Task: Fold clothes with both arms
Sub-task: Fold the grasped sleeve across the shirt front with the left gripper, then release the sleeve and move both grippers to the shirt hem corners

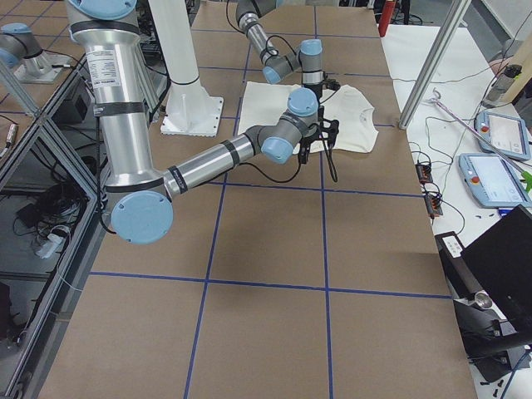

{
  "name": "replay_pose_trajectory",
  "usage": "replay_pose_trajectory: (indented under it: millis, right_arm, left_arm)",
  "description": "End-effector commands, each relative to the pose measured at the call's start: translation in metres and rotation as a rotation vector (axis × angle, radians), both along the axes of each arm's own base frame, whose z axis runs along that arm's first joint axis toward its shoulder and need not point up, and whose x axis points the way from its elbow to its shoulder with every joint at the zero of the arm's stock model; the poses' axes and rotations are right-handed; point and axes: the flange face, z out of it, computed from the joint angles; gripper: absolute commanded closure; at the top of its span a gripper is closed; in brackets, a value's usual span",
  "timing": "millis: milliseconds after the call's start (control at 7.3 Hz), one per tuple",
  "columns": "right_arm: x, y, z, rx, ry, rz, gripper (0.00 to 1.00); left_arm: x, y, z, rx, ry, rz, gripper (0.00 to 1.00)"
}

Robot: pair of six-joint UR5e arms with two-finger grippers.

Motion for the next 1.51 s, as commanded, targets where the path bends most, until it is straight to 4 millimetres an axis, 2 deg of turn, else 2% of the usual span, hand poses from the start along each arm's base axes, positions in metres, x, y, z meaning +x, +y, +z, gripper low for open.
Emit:
replay_pose_trajectory:
  millis: [0,137,274,411,548,685,958,1095,1369]
  right_arm:
    - [-0.067,0.048,-0.028,-0.051,-0.015,-0.02,0.0]
    - [-0.12,0.094,-0.052,-0.044,-0.009,0.04,0.0]
    - [-0.183,0.151,-0.065,-0.056,-0.001,0.127,0.02]
    - [-0.218,0.203,-0.068,-0.01,0.023,0.168,0.02]
    - [-0.246,0.249,-0.065,-0.049,0.127,0.194,0.06]
    - [-0.264,0.282,-0.058,-0.032,0.181,0.225,0.18]
    - [-0.27,0.293,-0.045,-0.095,0.193,0.249,0.38]
    - [-0.274,0.293,-0.032,-0.094,0.222,0.25,0.39]
    - [-0.277,0.293,-0.027,-0.093,0.233,0.249,0.41]
  left_arm:
    - [-0.092,0.004,0.051,-0.026,0.041,0.022,0.09]
    - [-0.136,0.023,0.092,0.008,0.039,0.017,0.09]
    - [-0.16,0.029,0.116,0.046,-0.008,0.017,0.1]
    - [-0.179,0.035,0.133,0.077,-0.061,0.024,0.1]
    - [-0.186,0.04,0.142,0.088,-0.076,0.016,0.1]
    - [-0.185,0.039,0.144,0.09,-0.083,0.005,0.1]
    - [-0.183,0.038,0.145,0.097,-0.093,-0.019,0.1]
    - [-0.182,0.036,0.147,0.098,-0.102,-0.032,0.1]
    - [-0.162,0.05,0.152,0.096,-0.113,-0.01,0.09]
